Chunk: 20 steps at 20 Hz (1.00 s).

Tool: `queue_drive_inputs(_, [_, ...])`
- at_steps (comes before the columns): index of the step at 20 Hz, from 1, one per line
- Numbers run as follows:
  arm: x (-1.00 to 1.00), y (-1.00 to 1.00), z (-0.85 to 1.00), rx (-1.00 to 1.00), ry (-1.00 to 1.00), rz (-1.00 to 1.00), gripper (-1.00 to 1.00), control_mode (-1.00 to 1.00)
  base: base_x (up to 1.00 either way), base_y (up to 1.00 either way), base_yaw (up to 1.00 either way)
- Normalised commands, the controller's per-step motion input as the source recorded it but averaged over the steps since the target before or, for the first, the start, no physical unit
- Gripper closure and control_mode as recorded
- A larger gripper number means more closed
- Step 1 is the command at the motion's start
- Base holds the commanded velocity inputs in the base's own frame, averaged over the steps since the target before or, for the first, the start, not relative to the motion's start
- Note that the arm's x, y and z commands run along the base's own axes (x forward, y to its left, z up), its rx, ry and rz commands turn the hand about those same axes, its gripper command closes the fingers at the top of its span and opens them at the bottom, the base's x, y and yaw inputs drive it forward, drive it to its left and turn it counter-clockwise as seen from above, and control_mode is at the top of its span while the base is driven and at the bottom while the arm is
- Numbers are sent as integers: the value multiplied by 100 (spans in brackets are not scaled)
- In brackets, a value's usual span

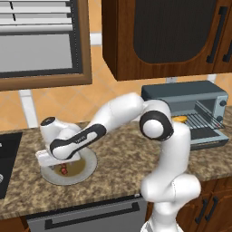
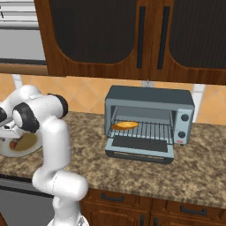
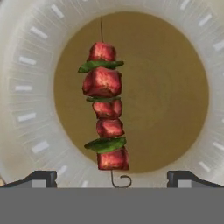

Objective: Pick up the kebab skewer and baguette bread, and place them inside the toaster oven. Close the toaster oven door and start by setting the timer.

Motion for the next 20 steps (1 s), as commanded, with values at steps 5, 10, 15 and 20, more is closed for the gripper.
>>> queue_drive_inputs(5, [14, -3, -2, 0, -4, 0, -100, -100, 0, 0, 0])
queue_drive_inputs(10, [14, -15, -7, 0, 0, 0, -100, -100, 0, 0, 0])
queue_drive_inputs(15, [9, -33, -37, 1, 0, 1, -100, -100, 0, 0, 0])
queue_drive_inputs(20, [11, -12, -33, 2, 0, 0, -100, -100, 0, 0, 0])
